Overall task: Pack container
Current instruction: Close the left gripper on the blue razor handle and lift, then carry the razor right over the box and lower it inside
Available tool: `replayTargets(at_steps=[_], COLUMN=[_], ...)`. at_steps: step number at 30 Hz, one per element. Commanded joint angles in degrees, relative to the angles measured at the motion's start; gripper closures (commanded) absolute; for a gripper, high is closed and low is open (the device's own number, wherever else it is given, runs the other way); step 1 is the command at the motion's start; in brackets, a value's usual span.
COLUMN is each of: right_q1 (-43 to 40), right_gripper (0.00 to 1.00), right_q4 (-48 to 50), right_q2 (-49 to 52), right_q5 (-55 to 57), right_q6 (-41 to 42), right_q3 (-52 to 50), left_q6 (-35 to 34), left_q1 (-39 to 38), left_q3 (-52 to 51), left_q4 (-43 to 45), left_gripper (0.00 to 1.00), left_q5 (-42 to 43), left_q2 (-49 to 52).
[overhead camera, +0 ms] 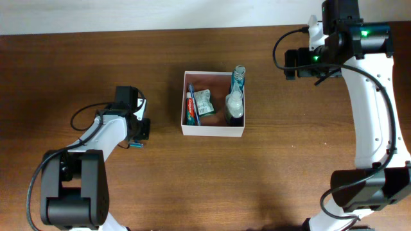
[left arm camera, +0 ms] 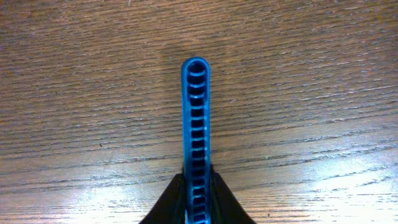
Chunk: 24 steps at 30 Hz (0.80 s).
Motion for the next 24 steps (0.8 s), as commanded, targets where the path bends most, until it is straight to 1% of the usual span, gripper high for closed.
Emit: replayTargets(at_steps=[1, 4, 5, 6, 7, 11, 17, 19, 22, 23, 24], right_q1=[-0.11, -0.11, -0.11, -0.11, -0.11, -0.11, -0.11, -0.11, -0.11, -0.11, -0.11], right_gripper=[0.02, 0.02, 0.02, 0.01, 0.02, 0.01, 0.02, 0.02, 0.02, 0.02, 0.02], right_q4=[0.00, 0.00, 0.00, 0.00, 0.02, 0.00, 0.00, 0.00, 0.00, 0.00, 0.00], right_q2=[-0.59, -0.59, -0.59, -0.59, -0.59, -0.59, -0.59, -0.59, -0.59, -0.59, -0.59], right_q5=[-0.31, -0.31, -0.31, -0.31, -0.31, -0.31, -0.31, -0.31, -0.31, -0.31, -0.31], right_q6=[0.09, 0.09, 0.09, 0.09, 0.09, 0.09, 0.09, 0.09, 0.09, 0.09, 0.09], right_q3=[0.85, 0.85, 0.85, 0.85, 0.85, 0.85, 0.85, 0.85, 0.85, 0.85, 0.85], left_q6=[0.44, 0.44, 0.46, 0.44, 0.44, 0.02, -4.55, -5.66, -5.99, -6.82, -9.27], left_q1=[0.22, 0.22, 0.22, 0.22, 0.22, 0.04, -1.22, -2.12, -4.11, -4.74, -6.03], left_q3=[-0.59, -0.48, -0.31, 0.04, 0.35, 3.28, 9.05, 10.08, 11.15, 11.26, 11.30], left_q4=[-0.76, -0.76, -0.76, -0.76, -0.83, -3.91, -9.29, -9.38, -7.91, -7.17, -5.66], left_gripper=[0.90, 0.92, 0.94, 0.98, 0.99, 0.99, 0.99, 0.99, 0.99, 0.99, 0.99], left_q5=[-1.31, -1.31, -1.29, -1.29, -1.25, -0.44, -0.22, 2.38, 9.05, 9.99, 10.12], left_q2=[1.77, 1.75, 1.75, 1.64, 1.46, -0.46, -6.08, -8.52, -12.17, -12.94, -14.03])
